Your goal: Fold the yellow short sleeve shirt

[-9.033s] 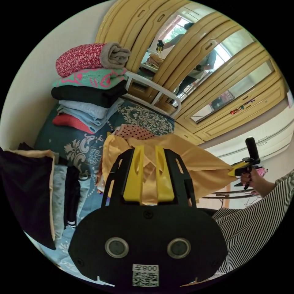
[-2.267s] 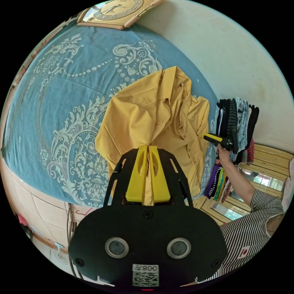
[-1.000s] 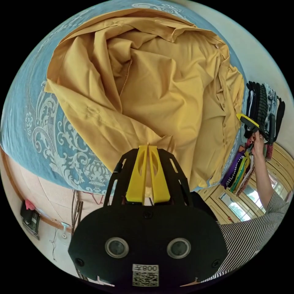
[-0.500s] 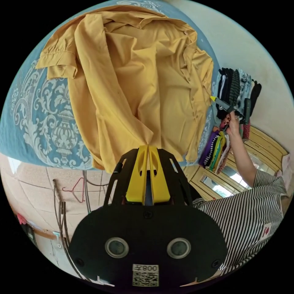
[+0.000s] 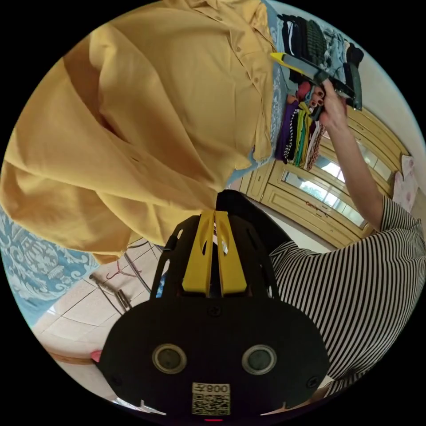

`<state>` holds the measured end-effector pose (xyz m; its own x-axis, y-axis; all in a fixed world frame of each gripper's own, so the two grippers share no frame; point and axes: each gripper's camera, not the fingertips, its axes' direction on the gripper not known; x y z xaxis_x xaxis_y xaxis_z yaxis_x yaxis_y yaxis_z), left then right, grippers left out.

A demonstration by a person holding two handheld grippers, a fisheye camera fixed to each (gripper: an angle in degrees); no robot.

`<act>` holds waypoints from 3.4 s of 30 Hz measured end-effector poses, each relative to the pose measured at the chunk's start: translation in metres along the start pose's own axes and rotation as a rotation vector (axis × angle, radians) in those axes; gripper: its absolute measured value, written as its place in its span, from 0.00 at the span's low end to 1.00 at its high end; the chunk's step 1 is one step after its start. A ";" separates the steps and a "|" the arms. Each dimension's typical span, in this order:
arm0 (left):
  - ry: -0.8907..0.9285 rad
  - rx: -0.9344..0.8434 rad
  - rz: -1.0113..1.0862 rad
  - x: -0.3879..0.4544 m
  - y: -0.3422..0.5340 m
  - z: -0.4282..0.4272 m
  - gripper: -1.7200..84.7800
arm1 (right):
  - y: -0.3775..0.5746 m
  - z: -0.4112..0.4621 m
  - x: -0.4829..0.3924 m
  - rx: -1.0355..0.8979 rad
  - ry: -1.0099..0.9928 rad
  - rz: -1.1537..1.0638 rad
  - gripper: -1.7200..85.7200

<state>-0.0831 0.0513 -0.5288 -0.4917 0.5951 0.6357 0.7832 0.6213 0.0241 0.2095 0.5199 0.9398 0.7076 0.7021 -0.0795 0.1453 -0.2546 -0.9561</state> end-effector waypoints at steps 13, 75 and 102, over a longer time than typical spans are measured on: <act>-0.068 0.450 -0.159 -0.079 0.090 -0.106 0.07 | 0.018 0.010 -0.005 -0.044 -0.009 0.031 0.09; -0.244 1.045 -0.737 -0.247 0.230 -0.337 0.04 | -0.066 -0.039 -0.050 0.128 0.182 -0.048 0.13; -0.201 1.211 -0.707 -0.221 0.224 -0.383 0.04 | -0.159 -0.127 -0.018 0.015 0.606 0.065 0.02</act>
<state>0.3469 -0.1365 -0.3688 -0.7623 -0.0237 0.6468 -0.4029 0.7994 -0.4456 0.2616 0.4634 1.1296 0.9830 0.1805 0.0326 0.0817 -0.2717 -0.9589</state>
